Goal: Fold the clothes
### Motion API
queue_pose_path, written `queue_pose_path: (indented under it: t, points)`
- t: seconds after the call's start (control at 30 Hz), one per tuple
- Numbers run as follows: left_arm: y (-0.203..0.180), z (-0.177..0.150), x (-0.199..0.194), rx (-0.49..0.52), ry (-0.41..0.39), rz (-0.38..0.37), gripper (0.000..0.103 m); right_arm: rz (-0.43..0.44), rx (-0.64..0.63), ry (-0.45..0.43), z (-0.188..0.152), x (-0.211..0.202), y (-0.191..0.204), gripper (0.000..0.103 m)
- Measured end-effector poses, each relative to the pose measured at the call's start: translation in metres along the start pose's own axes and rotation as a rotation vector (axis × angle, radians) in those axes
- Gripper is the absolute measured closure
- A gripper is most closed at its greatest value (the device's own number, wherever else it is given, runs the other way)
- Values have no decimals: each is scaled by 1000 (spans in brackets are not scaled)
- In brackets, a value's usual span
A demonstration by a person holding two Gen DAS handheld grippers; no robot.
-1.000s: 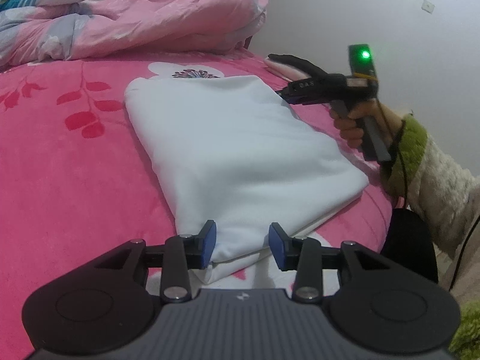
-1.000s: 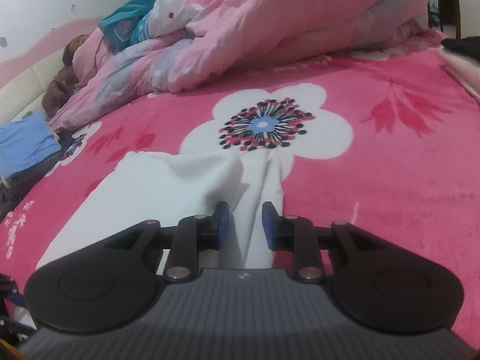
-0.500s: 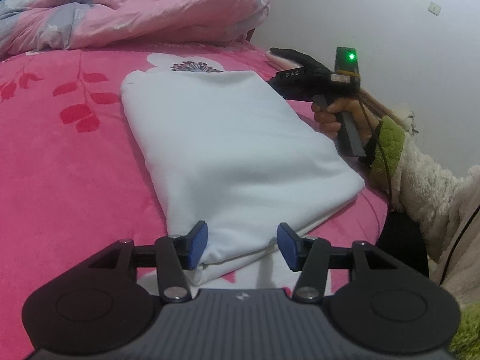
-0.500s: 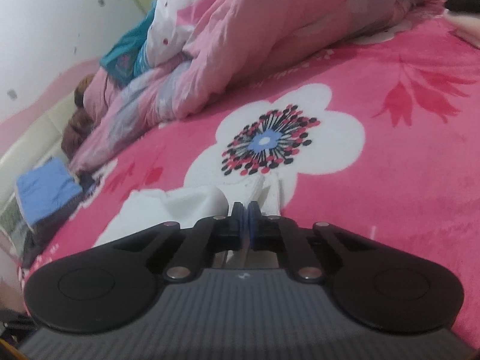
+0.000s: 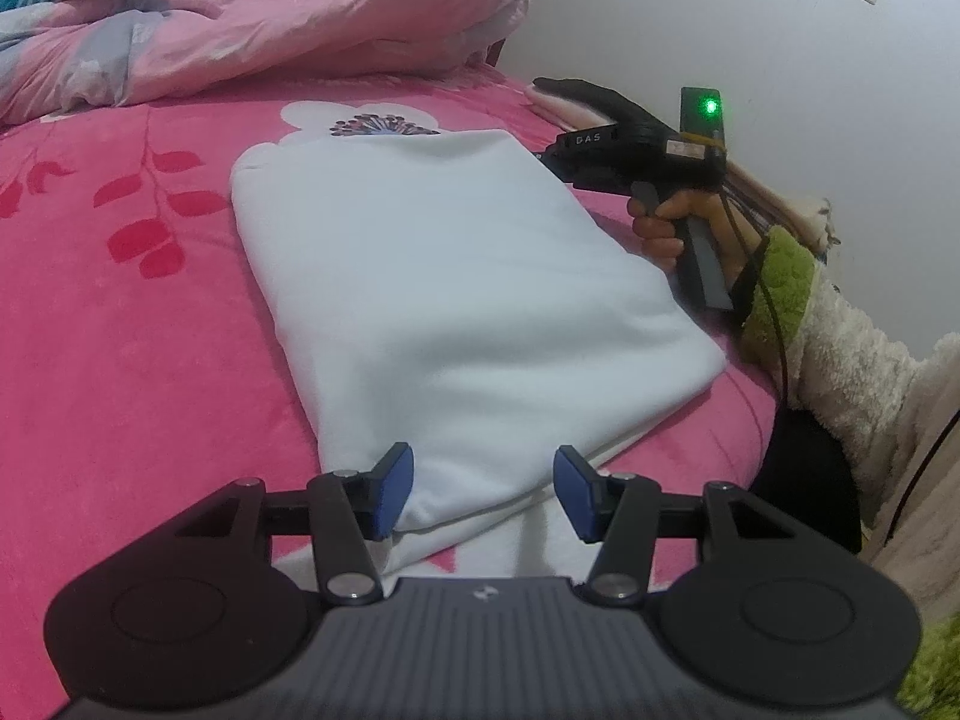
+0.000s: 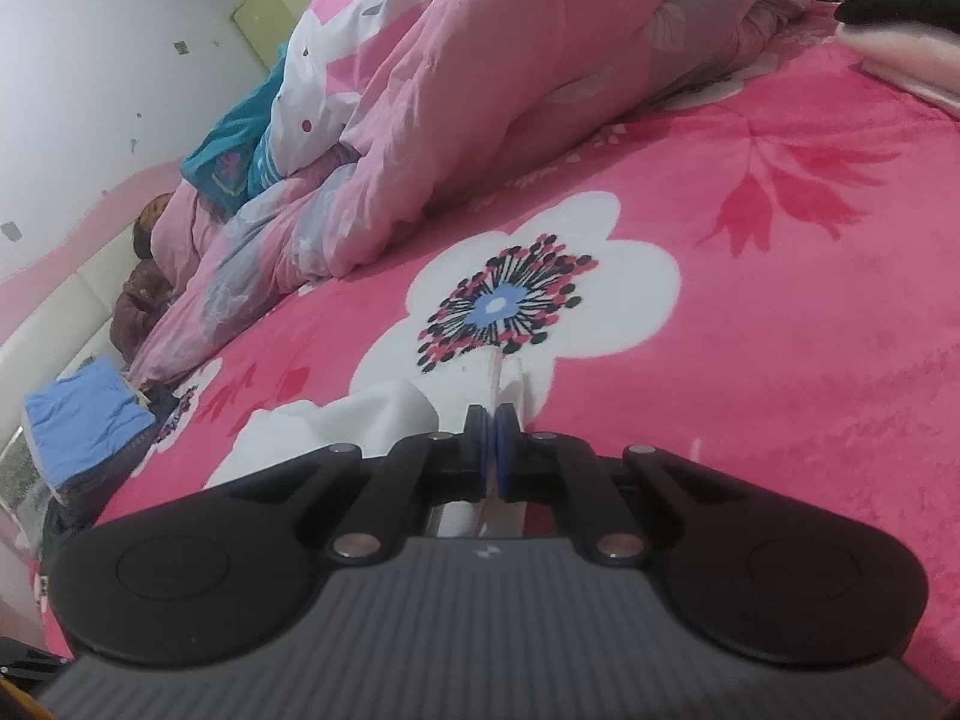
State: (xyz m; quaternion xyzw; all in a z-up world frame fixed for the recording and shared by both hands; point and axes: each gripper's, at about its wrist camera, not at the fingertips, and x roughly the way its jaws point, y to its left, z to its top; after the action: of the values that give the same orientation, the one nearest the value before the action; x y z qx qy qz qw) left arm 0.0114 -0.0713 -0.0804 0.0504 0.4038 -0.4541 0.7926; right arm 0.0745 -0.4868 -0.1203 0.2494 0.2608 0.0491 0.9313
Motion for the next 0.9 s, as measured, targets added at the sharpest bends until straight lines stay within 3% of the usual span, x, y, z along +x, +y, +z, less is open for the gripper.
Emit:
queue_pose_path:
  t: [0.2,0.33,0.43,0.5,0.63,0.9]
  points:
    - [-2,-1,1,21,-5,8,51,-82,-102,12,-6,9,9,102]
    - [-1,0,1,14,-4,8,51,-92,-46,-21,2,-11,5,97]
    - [-1,-1,1,13,-6,4,51,-7,61,-40,5,-36,-7,97]
    - [1,-2,1,11,-8,-1,51,32,65,-17,-2,-47,-3,97]
    - [6,-2,0,-22,-16,-18,51,55,36,59,-20,-47,8,91]
    - [5,-2,0,-41,-22,-11,51,70,-10,50,-30,-46,15,88]
